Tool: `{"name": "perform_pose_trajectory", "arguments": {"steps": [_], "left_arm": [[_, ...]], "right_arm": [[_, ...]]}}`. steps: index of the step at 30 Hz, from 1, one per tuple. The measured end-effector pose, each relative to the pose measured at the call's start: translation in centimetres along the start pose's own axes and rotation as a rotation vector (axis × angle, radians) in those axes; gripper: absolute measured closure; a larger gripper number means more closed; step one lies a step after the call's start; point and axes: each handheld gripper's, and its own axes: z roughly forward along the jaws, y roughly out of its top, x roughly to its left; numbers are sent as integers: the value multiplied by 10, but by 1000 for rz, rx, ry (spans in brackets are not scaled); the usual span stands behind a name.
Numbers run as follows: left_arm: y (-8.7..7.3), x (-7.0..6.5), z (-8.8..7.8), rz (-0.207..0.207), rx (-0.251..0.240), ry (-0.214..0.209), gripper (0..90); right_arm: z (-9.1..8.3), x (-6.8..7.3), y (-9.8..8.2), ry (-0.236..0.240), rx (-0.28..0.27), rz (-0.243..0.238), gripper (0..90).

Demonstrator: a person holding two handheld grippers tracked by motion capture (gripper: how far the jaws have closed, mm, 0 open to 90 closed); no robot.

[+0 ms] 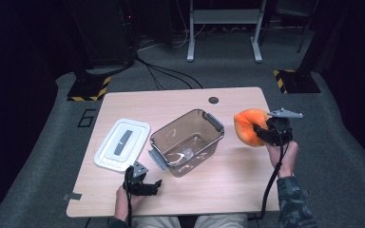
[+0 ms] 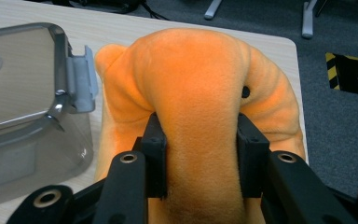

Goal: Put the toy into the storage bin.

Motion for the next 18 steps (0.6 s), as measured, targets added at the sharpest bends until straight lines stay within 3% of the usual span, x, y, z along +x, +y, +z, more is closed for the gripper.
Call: {"name": "perform_pose_trajectory", "arguments": {"steps": [18], "left_arm": [[0, 0, 0, 0, 0, 1, 106]], "right_arm": [[-15, 23, 30, 49, -36, -64, 627]]}}
